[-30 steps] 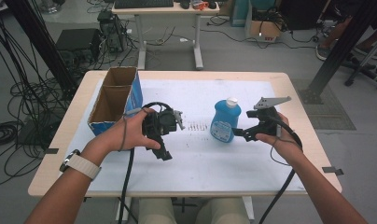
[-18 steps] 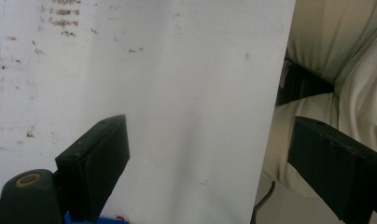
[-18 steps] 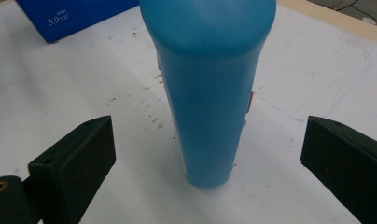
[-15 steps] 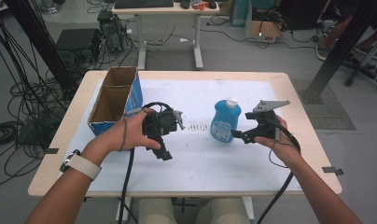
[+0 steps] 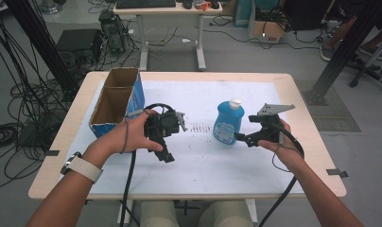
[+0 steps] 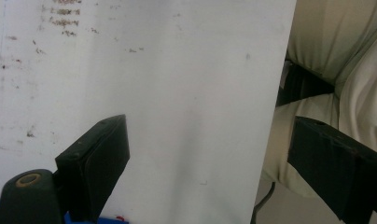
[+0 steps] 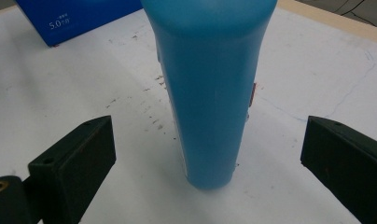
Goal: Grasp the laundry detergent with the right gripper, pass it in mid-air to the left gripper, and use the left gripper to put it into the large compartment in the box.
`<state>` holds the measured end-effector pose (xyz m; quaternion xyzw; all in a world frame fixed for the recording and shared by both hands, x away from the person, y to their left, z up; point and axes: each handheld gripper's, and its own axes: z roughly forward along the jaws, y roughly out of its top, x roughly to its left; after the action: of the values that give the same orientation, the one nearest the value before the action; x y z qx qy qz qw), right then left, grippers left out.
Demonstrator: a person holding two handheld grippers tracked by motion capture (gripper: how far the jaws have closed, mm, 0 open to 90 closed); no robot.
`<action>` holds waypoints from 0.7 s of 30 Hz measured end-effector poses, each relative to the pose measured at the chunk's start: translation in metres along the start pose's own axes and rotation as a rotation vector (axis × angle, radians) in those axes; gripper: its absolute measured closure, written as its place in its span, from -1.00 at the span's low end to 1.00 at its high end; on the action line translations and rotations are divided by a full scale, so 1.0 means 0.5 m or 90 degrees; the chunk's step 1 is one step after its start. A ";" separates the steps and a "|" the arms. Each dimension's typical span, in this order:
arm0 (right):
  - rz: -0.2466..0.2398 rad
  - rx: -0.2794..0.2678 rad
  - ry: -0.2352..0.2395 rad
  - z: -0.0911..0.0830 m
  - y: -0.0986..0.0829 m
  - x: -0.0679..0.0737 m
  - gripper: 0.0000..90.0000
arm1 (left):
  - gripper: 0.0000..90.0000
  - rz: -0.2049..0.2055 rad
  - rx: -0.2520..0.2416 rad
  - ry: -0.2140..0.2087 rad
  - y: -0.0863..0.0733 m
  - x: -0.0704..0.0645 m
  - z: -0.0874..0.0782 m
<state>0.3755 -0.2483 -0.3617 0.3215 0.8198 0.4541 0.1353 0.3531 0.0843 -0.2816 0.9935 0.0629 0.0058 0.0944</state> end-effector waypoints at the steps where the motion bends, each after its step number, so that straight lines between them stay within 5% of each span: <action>1: 0.001 -0.002 0.000 0.001 -0.001 0.000 -0.93 | -0.71 0.001 0.001 0.000 0.000 0.001 0.000; 21: 0.006 -0.014 0.002 0.005 -0.009 -0.002 -0.92 | -0.71 -0.004 0.000 -0.001 -0.002 0.001 0.000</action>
<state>0.3756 -0.2489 -0.3671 0.3229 0.8134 0.4645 0.1353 0.3533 0.0853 -0.2819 0.9933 0.0661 0.0045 0.0947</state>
